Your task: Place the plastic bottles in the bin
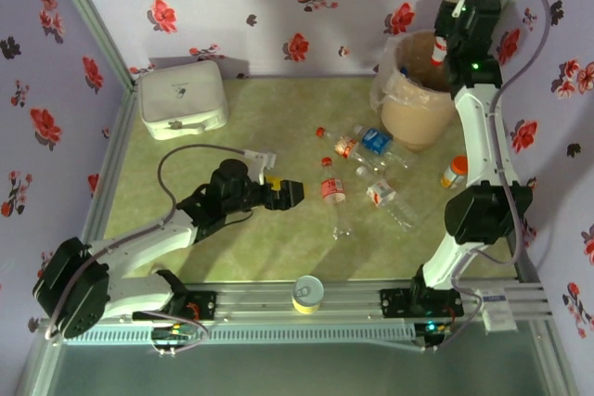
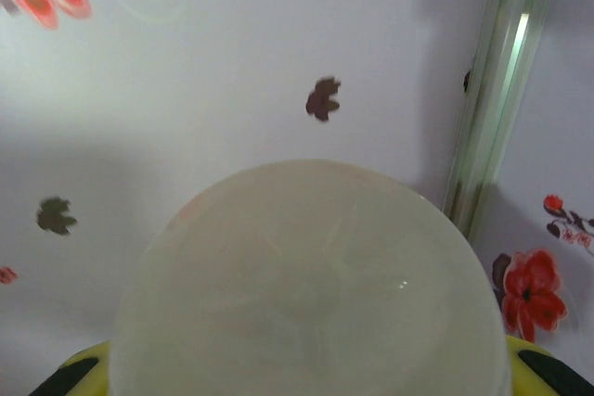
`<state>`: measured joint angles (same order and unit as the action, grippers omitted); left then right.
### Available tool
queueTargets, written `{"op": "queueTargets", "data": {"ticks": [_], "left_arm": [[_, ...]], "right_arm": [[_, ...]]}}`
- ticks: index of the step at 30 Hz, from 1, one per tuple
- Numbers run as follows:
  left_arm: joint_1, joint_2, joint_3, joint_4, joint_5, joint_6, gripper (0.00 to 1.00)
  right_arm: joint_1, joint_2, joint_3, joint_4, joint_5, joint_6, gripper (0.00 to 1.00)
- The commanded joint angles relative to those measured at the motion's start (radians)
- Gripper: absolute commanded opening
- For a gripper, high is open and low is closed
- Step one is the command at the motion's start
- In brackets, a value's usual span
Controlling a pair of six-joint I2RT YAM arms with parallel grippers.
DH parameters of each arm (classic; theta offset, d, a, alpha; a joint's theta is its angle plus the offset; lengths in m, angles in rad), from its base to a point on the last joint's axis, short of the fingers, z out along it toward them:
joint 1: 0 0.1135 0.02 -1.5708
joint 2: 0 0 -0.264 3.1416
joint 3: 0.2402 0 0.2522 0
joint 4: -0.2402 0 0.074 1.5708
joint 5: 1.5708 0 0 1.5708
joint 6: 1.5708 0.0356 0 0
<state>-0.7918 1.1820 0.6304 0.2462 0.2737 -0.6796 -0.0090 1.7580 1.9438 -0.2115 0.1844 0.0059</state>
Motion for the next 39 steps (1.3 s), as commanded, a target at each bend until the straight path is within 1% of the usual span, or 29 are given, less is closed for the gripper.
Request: {"op": "queueTargets", "data": {"ticks": [1, 5, 8, 12, 13, 15, 17, 19, 23, 28, 33, 36, 39], "left_arm": [[0.008, 0.001, 0.016, 0.031, 0.012, -0.011, 1.0], [0.008, 0.005, 0.021, 0.017, 0.011, -0.024, 1.0], [0.006, 0.026, 0.026, 0.013, -0.001, -0.065, 1.0], [-0.007, 0.083, 0.047, 0.012, -0.015, -0.096, 1.0], [-0.012, 0.098, 0.058, 0.008, -0.019, -0.102, 1.0], [-0.023, 0.131, 0.087, -0.022, -0.036, -0.108, 1.0], [-0.039, 0.164, 0.116, -0.061, -0.061, -0.107, 1.0], [-0.058, 0.196, 0.143, -0.088, -0.087, -0.101, 1.0], [-0.096, 0.249, 0.185, -0.113, -0.119, -0.097, 1.0], [-0.159, 0.352, 0.307, -0.275, -0.189, -0.062, 1.0], [-0.213, 0.446, 0.407, -0.358, -0.214, -0.046, 1.0], [-0.246, 0.494, 0.46, -0.407, -0.224, -0.045, 1.0], [-0.271, 0.53, 0.517, -0.489, -0.248, -0.053, 0.99]], "right_arm": [[-0.012, 0.047, -0.069, 0.036, 0.019, -0.02, 0.35], [-0.016, 0.057, -0.118, 0.043, 0.002, 0.002, 0.38], [-0.016, 0.034, -0.187, 0.072, -0.009, 0.038, 0.43], [-0.016, 0.008, -0.242, 0.082, -0.018, 0.067, 0.54], [-0.016, 0.006, -0.239, 0.071, -0.017, 0.071, 0.59], [-0.016, 0.008, -0.214, 0.032, -0.016, 0.069, 0.71], [-0.016, 0.005, -0.188, 0.005, -0.014, 0.062, 0.78], [-0.016, -0.005, -0.159, -0.021, -0.01, 0.059, 0.82], [-0.017, -0.026, -0.078, -0.086, -0.014, 0.059, 0.86], [-0.016, -0.055, 0.033, -0.185, -0.028, 0.071, 0.86], [-0.016, -0.066, 0.125, -0.302, -0.067, 0.1, 0.85], [-0.016, -0.104, 0.124, -0.348, -0.122, 0.131, 0.84], [-0.016, -0.175, 0.053, -0.35, -0.16, 0.16, 0.84]]}}
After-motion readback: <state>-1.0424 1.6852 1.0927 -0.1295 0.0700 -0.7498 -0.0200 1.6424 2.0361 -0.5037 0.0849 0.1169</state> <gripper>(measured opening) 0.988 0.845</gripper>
